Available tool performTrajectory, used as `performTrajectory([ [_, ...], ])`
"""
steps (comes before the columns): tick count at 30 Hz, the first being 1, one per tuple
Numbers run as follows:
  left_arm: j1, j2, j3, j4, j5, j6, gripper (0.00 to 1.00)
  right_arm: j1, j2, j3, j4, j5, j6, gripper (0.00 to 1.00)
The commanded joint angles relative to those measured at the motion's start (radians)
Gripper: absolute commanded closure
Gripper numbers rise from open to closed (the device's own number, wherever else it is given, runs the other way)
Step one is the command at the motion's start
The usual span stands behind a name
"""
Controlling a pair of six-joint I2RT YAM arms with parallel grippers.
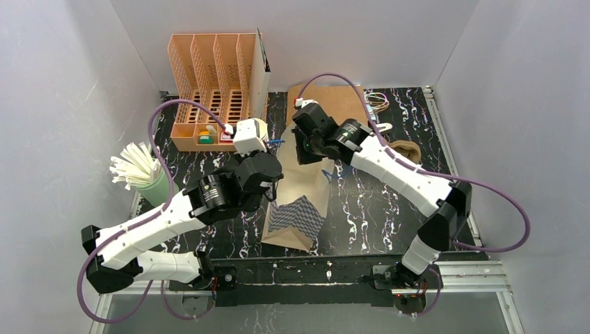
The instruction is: Pack the takeout coffee
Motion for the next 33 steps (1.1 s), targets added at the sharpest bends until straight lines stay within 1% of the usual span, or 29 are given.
performTrajectory([
  [1,0.001,-0.055,-0.033,-0.019,-0.067,-0.048,1.0,-0.002,0.057,0.005,0.122,0.097,0.006,0.99],
  [4,0.001,-0.072,-0.048,-0.033,-0.067,-0.056,1.0,-0.009,0.054,-0.015,0.183,0.225,0.007,0.99],
  [9,0.001,-0.1,-0.073,-0.047,-0.056,-0.071,1.0,-0.041,0.0,-0.122,0.433,0.317,-0.063,0.99],
  [10,0.001,-0.105,-0.076,-0.052,-0.053,-0.073,1.0,-0.055,-0.007,-0.138,0.465,0.36,-0.074,0.99],
  [11,0.001,-0.112,-0.077,-0.058,-0.05,-0.077,1.0,-0.074,-0.015,-0.154,0.493,0.372,-0.086,0.99],
  [13,0.001,-0.126,-0.085,-0.066,-0.044,-0.077,1.0,-0.133,-0.034,-0.188,0.534,0.339,-0.095,0.99],
  [15,0.001,-0.138,-0.097,-0.064,-0.024,-0.077,1.0,-0.189,-0.061,-0.235,0.601,0.274,-0.109,0.99],
  [17,0.001,-0.142,-0.107,-0.044,0.01,-0.045,1.0,-0.217,-0.082,-0.272,0.658,0.226,-0.153,0.99],
  [19,0.001,-0.132,-0.107,-0.033,0.054,-0.017,1.0,-0.22,-0.09,-0.286,0.682,0.226,-0.203,0.99],
  [21,0.001,-0.113,-0.106,-0.022,0.089,0.006,1.0,-0.227,-0.094,-0.284,0.676,0.241,-0.246,0.99],
  [26,0.001,-0.072,-0.1,0.032,0.134,0.037,1.0,-0.237,-0.118,-0.243,0.612,0.136,-0.34,0.99],
  [28,0.001,-0.057,-0.091,0.058,0.145,0.041,1.0,-0.241,-0.112,-0.196,0.536,0.207,-0.345,0.99],
  [31,0.001,-0.026,-0.067,0.096,0.166,0.043,1.0,-0.268,-0.082,-0.094,0.372,0.303,-0.347,0.99],
  [33,0.001,-0.002,-0.049,0.116,0.182,0.043,1.0,-0.299,-0.071,-0.044,0.269,0.326,-0.343,0.99],
])
